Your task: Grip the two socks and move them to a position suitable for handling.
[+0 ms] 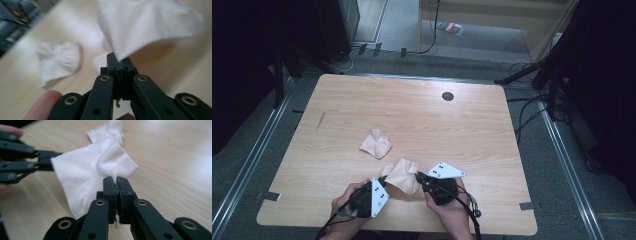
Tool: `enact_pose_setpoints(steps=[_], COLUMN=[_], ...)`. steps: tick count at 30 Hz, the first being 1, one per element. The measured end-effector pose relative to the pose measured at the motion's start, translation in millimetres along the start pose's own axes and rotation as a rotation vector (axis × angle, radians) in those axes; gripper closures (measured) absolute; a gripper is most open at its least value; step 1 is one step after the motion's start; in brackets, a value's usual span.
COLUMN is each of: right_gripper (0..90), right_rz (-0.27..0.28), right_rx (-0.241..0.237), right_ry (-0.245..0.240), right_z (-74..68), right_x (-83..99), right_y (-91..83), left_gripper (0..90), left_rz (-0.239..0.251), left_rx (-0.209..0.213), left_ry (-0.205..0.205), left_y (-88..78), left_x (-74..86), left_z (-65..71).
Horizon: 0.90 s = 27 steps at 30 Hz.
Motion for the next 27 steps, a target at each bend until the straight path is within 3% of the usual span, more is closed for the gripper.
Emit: enact_pose_setpoints(steps=[3, 4, 5, 6, 8, 9, 11, 12, 13, 15, 16, 17, 18, 19, 20, 21, 24, 27], right_gripper=[88.0, 87.9, 87.9, 87.7, 87.5, 87.0, 80.7, 63.9, 63.9, 59.5, 57.3, 57.3, 57.4, 57.4, 57.5, 57.5, 56.4, 55.4], right_rz=[-0.054, -0.08, -0.08, -0.104, -0.108, -0.108, -0.099, -0.079, -0.079, -0.06, -0.042, -0.042, -0.037, -0.037, -0.061, -0.061, -0.102, -0.136], right_rx=[0.018, 0.043, 0.043, 0.049, 0.047, 0.046, 0.034, 0.051, 0.051, 0.073, 0.103, 0.103, 0.109, 0.109, 0.115, 0.115, 0.147, 0.146], right_ry=[0.002, -0.015, -0.015, -0.028, -0.021, -0.018, -0.001, 0.017, 0.017, 0.041, 0.087, 0.087, 0.135, 0.135, 0.164, 0.164, 0.174, 0.171], right_z=[9.9, 14.2, 14.2, 18.5, 20.6, 22.7, 28.0, 32.7, 32.7, 36.8, 41.6, 41.6, 45.0, 45.0, 45.3, 45.3, 42.9, 38.2], right_x=[8.3, 11.4, 11.4, 14.2, 15.2, 15.8, 16.5, 15.6, 15.6, 14.6, 13.8, 13.8, 15.5, 15.5, 20.7, 20.7, 28.0, 33.5], right_y=[4.9, 6.8, 6.8, 8.1, 8.1, 8.0, 6.5, 4.8, 4.8, 0.9, -4.1, -4.1, -6.8, -6.8, -5.6, -5.6, 0.1, 6.1], left_gripper=[87.8, 77.0, 71.9, 66.8, 62.4, 59.5, 56.1, 53.3, 51.9, 50.6, 49.2, 49.3, 49.5, 49.8, 50.2, 50.4, 51.8, 55.1], left_rz=[-0.004, 0.027, 0.027, 0.065, 0.075, 0.09, 0.124, 0.151, 0.151, 0.158, 0.13, 0.13, 0.096, 0.096, 0.069, 0.069, 0.04, 0.026], left_rx=[0.074, 0.109, 0.109, 0.169, 0.184, 0.217, 0.273, 0.313, 0.313, 0.312, 0.271, 0.271, 0.244, 0.244, 0.222, 0.222, 0.219, 0.227], left_ry=[-0.01, -0.041, -0.041, -0.06, -0.068, -0.088, -0.162, -0.247, -0.247, -0.351, -0.451, -0.451, -0.542, -0.542, -0.603, -0.603, -0.672, -0.681], left_y=[4.6, 4.7, 4.7, 3.2, 2.7, 2.1, 1.2, 1.1, 1.1, 4.7, 12.4, 12.4, 21.6, 21.6, 30.3, 30.3, 39.5, 43.5], left_x=[0.5, -0.8, -0.8, -0.8, -0.5, 0.0, -0.3, 0.1, 0.1, 2.2, 7.5, 7.5, 12.8, 12.8, 16.1, 16.1, 18.4, 18.1], left_z=[7.8, 6.9, 6.9, 4.7, 3.2, -0.1, -7.1, -17.7, -17.7, -31.7, -47.0, -47.0, -58.3, -58.3, -66.2, -66.2, -72.9, -73.2])
Point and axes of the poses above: each handheld gripper's, and its own axes: y roughly forward along the jaws, x roughly out of its underside, z roughly to its right, the point moved 6 cm from there along y, roughly forward along the jaws, and after that the axes turned 4 degrees about -z, right-handed, at the moved point
